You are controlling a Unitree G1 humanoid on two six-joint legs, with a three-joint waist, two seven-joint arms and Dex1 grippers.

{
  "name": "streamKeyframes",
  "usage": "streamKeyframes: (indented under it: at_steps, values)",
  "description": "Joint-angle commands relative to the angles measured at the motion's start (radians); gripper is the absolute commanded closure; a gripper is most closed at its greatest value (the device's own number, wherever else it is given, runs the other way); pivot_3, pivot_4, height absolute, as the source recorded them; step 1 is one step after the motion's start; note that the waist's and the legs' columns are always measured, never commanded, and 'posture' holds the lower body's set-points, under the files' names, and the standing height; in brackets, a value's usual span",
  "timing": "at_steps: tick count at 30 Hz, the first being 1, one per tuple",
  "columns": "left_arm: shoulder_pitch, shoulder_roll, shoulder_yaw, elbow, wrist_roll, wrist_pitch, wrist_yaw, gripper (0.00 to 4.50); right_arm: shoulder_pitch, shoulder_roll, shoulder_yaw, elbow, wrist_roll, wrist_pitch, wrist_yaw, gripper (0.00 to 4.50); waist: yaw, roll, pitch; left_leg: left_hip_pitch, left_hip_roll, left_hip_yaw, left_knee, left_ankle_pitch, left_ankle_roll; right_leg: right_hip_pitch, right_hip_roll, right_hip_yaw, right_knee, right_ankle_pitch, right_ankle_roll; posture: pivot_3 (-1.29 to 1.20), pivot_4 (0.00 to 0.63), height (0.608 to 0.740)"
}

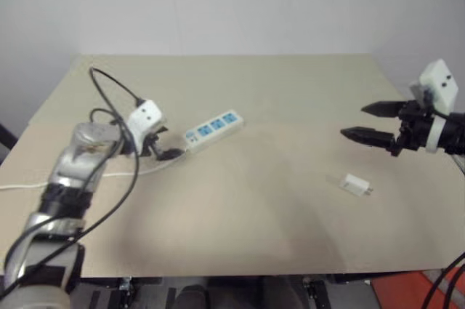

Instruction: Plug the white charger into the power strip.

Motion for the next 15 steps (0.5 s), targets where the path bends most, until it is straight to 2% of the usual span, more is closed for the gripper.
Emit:
streamKeyframes:
  at_steps: [1, 7, 12, 15]
  values:
    - [-0.067, -0.027, -0.033, 0.080, 0.063, 0.006, 0.035, 0.00, -0.028, -0.020, -0.017, -0.013, 0.000, 0.004, 0.002, 0.02, 0.000, 0.000, 0.000, -0.001, 0.000, 0.000, 0.001, 0.000, 0.000, -0.001, 0.000, 0.000, -0.001, 0.000, 0.000, 0.00, 0.150, 0.740]
    - [-0.131, -0.093, -0.109, 0.252, 0.133, -0.052, -0.002, 0.00, -0.006, -0.003, -0.041, -0.037, 0.019, 0.006, -0.011, 0.02, 0.000, 0.000, 0.000, -0.003, -0.001, 0.000, 0.002, 0.000, 0.000, -0.001, -0.001, 0.000, -0.002, 0.001, 0.001, 0.00, 0.150, 0.740]
    - [-0.124, -0.117, -0.138, 0.248, 0.147, -0.053, -0.068, 0.00, 0.017, 0.000, -0.081, -0.063, 0.045, 0.025, -0.020, 0.02, 0.003, 0.000, 0.000, -0.003, -0.001, 0.000, 0.003, 0.000, 0.000, 0.000, -0.001, 0.000, -0.001, 0.001, 0.001, 0.00, 0.150, 0.740]
    - [-0.109, -0.122, -0.145, 0.233, 0.156, -0.055, -0.086, 0.59, 0.031, 0.006, -0.092, -0.074, 0.053, 0.027, -0.030, 0.00, 0.003, 0.001, 0.000, -0.002, -0.001, 0.000, 0.004, 0.000, 0.000, 0.001, -0.001, 0.000, -0.001, 0.001, 0.002, 0.00, 0.150, 0.740]
